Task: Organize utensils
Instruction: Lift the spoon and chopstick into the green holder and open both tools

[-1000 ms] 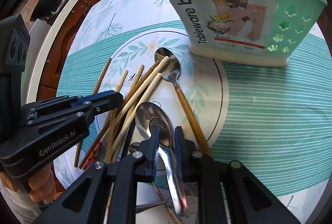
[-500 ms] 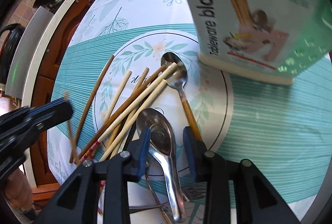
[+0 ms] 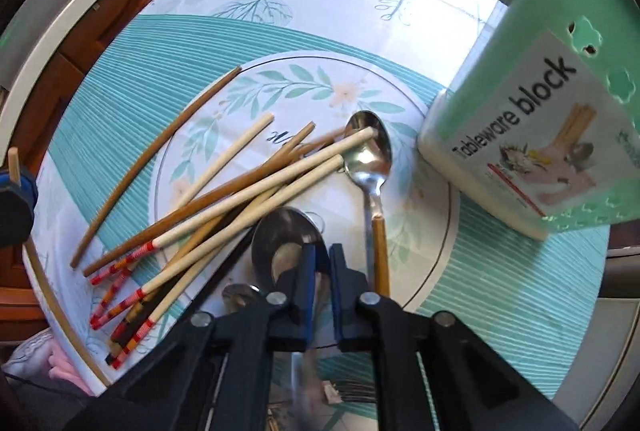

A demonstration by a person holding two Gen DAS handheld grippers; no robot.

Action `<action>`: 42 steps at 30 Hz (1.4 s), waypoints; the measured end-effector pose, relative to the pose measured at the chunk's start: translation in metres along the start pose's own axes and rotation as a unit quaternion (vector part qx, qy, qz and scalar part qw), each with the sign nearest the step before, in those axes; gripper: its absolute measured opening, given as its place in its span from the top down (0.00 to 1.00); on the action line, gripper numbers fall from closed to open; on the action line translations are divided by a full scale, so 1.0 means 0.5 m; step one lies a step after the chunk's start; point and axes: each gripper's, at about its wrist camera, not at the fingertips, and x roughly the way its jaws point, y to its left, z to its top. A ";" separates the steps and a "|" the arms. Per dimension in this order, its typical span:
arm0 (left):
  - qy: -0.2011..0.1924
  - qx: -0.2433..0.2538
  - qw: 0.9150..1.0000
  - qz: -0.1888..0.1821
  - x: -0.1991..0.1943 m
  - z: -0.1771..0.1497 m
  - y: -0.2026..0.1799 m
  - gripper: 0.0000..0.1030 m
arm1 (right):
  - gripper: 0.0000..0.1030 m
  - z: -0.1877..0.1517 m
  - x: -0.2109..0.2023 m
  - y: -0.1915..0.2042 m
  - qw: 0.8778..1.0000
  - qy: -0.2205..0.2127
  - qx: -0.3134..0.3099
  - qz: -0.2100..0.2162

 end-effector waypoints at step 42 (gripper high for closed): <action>-0.250 0.103 0.962 0.021 -0.411 0.285 -0.385 0.98 | 1.00 -0.082 -0.371 -0.270 0.795 -0.525 0.207 -0.223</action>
